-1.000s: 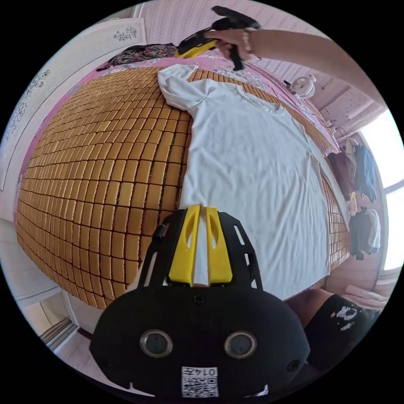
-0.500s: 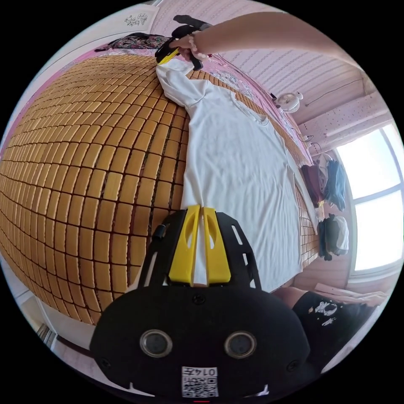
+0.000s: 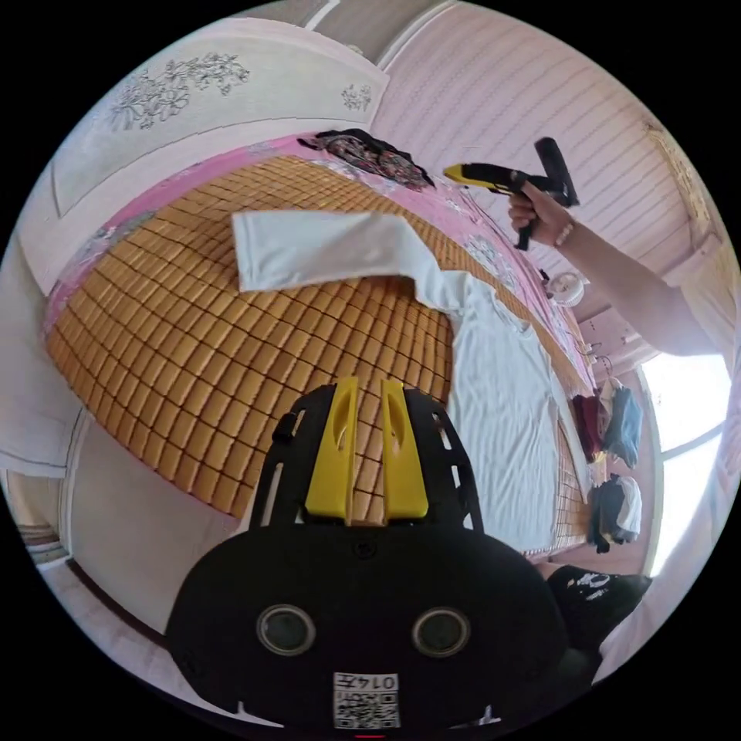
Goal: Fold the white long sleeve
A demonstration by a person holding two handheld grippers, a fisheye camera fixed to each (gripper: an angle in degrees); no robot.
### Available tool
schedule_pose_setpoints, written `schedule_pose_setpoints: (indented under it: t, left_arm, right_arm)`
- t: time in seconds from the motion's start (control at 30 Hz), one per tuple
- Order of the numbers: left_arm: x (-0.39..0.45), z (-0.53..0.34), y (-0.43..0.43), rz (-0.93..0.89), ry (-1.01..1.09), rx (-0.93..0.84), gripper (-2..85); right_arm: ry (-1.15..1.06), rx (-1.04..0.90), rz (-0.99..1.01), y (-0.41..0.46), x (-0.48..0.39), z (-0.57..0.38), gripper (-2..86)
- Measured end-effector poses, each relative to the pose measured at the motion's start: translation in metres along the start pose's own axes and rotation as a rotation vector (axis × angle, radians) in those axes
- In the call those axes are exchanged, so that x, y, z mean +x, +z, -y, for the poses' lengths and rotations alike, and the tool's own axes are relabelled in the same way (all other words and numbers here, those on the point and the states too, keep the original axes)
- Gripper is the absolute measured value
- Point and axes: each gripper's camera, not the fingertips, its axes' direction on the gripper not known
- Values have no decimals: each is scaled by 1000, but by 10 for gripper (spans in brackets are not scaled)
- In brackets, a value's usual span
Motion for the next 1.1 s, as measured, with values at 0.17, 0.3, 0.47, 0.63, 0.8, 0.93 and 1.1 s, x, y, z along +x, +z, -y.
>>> schedule_pose_setpoints:
  t: [0.17, 0.3, 0.47, 0.63, 0.8, 0.93, 1.1]
  left_arm:
    - [-101, -21, -37, 227, -186, 47, 59]
    - [-148, -13, -39, 294, -248, 71, 68]
    - [-189, -1, -11, 276, -304, 5, 70]
    - [-208, -5, -4, 265, -299, -63, 32]
    - [-217, 0, -24, 289, -246, 5, 0]
    - [-233, 8, -32, 262, -193, 14, 31]
    - [-246, 0, -35, 245, -246, -5, 48]
  right_arm:
    - [89, -101, -90, 34, -13, -32, 63]
    - [154, -195, -246, 59, -20, -51, 64]
    - [285, -257, -356, 95, -14, -51, 64]
    - [308, -287, -428, 121, -18, -36, 58]
    - [249, -316, -497, 131, -38, -16, 57]
    - [200, -189, -299, 118, -81, 13, 67]
    - [9, -229, -243, 149, -147, 46, 73]
